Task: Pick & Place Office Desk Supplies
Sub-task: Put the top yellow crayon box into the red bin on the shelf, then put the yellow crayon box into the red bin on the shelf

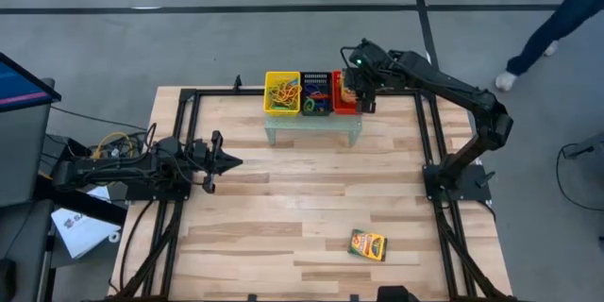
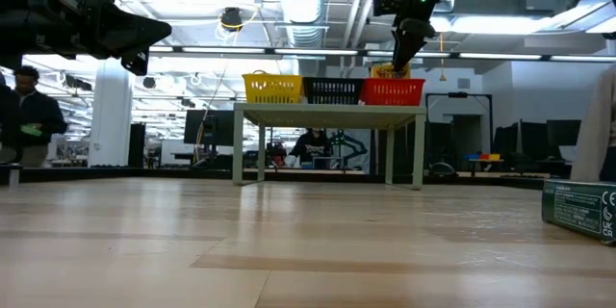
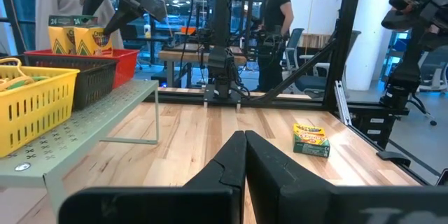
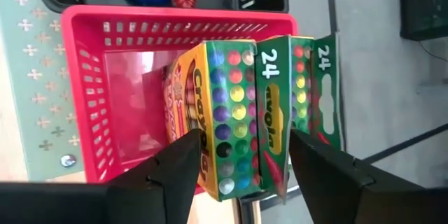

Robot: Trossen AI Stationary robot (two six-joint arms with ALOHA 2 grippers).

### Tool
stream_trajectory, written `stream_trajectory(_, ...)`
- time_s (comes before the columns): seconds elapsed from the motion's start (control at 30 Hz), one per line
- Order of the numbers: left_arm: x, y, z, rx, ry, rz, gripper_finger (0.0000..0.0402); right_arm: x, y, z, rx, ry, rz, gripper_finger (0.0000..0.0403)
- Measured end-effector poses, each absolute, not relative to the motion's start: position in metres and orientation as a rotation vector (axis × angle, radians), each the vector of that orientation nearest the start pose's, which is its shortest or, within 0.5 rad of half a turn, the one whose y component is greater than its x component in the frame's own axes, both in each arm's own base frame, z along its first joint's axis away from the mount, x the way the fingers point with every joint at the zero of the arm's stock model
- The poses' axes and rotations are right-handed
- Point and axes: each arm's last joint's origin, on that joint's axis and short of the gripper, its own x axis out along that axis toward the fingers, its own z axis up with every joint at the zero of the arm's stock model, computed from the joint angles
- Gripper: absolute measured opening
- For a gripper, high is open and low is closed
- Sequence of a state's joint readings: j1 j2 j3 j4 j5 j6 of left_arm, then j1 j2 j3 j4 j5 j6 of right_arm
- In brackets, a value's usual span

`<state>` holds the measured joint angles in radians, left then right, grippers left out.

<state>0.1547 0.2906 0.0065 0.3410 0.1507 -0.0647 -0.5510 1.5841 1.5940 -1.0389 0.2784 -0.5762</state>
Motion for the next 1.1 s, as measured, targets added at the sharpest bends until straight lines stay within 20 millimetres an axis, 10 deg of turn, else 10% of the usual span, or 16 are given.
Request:
stream_trajectory(0.67,0.115,0.013,0.174,-0.056,-0.056,0.002,0.0000,0.262,-0.155,0.403,-0.343,1.141,-0.535,0.0210)
stream_trajectory(0.87,0.115,0.013,0.173,-0.056,-0.056,0.002,0.0000,0.260,-0.108,0.419,-0.225,1.173,-0.477,0.0222)
stream_trajectory(1.1,0.115,0.013,0.174,-0.056,-0.056,0.002,0.0000,0.270,-0.025,0.392,0.045,1.291,-0.319,0.0229)
